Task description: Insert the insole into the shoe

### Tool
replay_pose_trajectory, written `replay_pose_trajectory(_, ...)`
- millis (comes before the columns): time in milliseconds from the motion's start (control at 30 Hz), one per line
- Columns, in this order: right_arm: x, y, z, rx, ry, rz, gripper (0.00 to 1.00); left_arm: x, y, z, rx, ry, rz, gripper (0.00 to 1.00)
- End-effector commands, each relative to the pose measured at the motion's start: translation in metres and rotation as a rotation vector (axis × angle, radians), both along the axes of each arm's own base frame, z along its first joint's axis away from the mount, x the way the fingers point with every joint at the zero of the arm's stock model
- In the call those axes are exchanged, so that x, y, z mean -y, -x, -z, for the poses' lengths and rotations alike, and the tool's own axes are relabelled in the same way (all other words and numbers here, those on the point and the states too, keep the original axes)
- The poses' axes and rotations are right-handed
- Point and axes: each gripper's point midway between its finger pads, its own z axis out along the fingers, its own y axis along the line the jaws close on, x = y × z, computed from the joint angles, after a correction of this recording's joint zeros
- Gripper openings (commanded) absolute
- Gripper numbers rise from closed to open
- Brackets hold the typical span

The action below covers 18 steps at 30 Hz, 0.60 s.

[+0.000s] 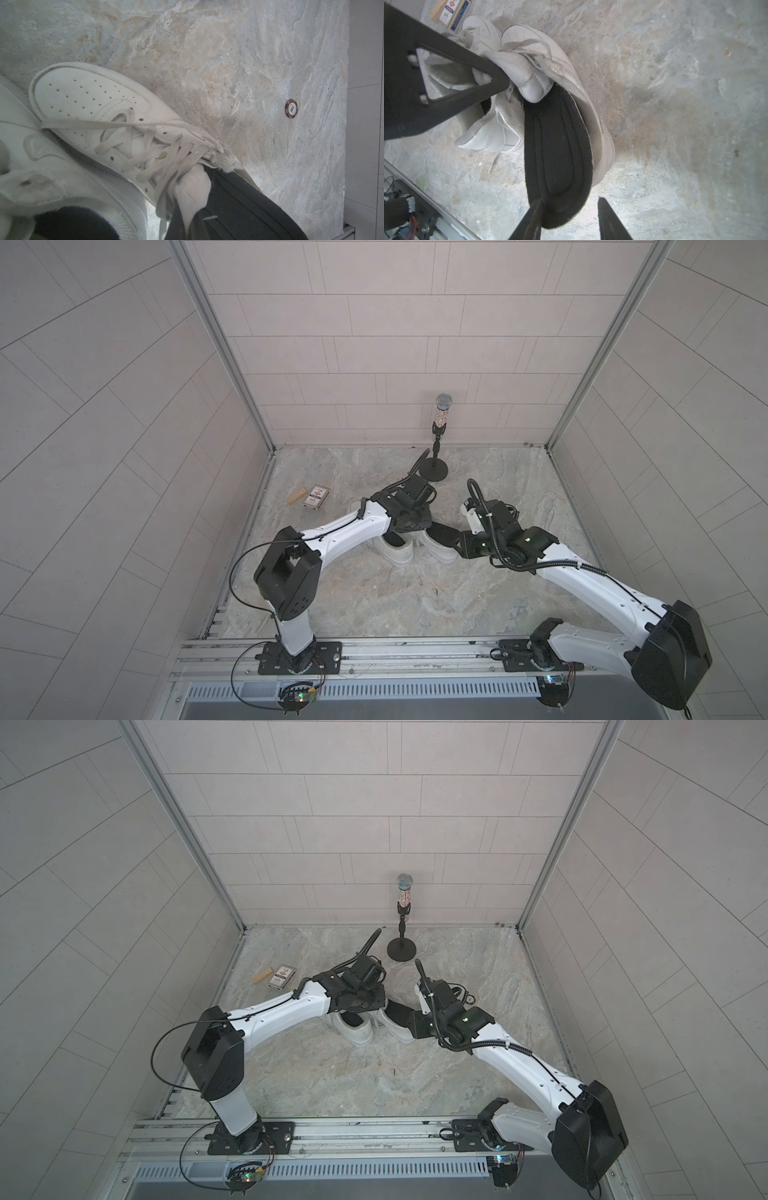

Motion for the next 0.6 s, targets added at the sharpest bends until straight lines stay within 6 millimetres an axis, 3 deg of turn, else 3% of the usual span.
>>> replay_pose_trajectory(0,-0.001,-0.007,0.002,-0.019,-0.010,0.047,0.33,0.014,-0.012,-0.033,0.090,0.061,0.018,0.00)
replay_pose_trajectory(167,-0.010,-0.016,0.007,-0.047,-0.013,0.039,0.10,0.018,-0.009,-0.034,0.090,0.067,0.036,0.00)
replay_pose_trajectory(367,-0.017,-0.031,0.005,-0.060,-0.021,0.068,0.01,0.031,-0.004,-0.037,0.087,0.078,0.083,0.00)
replay_pose_trajectory(567,-0.029,-0.043,0.007,-0.133,-0.010,0.053,0.00,0.037,0.000,-0.037,0.075,0.099,0.102,0.00)
